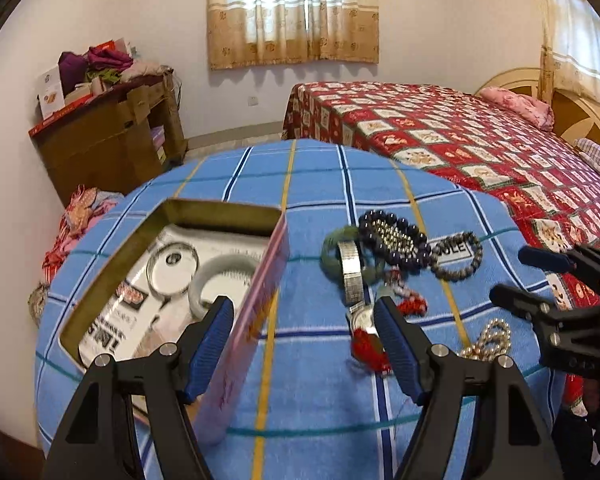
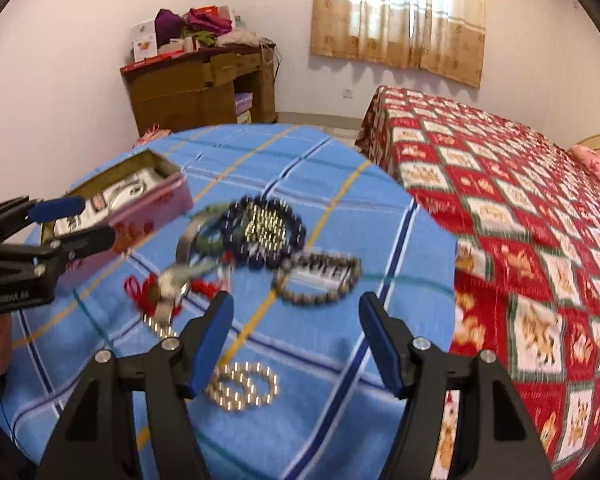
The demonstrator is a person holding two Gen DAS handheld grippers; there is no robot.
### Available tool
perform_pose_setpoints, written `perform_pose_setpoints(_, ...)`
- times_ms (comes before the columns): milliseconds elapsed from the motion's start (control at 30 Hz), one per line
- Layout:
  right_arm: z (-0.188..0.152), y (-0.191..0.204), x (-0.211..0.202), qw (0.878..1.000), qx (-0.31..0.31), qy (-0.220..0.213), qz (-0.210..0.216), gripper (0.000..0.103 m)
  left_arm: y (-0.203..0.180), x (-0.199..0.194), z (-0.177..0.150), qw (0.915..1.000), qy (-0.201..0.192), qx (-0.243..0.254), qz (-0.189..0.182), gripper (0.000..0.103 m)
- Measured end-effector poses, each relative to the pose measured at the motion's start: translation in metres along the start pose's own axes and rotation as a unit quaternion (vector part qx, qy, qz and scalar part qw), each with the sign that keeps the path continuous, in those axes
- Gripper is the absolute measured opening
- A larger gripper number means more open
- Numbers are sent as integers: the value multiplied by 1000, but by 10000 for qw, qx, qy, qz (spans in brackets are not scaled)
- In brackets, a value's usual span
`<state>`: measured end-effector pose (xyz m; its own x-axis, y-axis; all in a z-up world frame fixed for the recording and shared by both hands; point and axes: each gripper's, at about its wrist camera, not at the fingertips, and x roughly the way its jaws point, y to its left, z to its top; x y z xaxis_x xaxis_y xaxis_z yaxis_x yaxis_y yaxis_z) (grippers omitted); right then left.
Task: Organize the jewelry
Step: 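Open both tools to drop the bangles in the tin and withdraw, then grasp the pearl necklace with the right tool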
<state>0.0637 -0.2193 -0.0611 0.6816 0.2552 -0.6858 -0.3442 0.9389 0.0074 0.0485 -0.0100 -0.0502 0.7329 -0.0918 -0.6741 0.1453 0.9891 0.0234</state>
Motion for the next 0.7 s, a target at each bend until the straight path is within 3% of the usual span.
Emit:
perform_pose_setpoints(633, -30, 23, 13, 9981, -512, 227, 270, 68, -11, 0, -22, 9998, 59, 167, 40, 73)
perform_pose_setpoints(700, -31, 26, 16, 9976, -575, 288, 275, 64, -11, 1, -22, 9998, 64, 173, 27, 73)
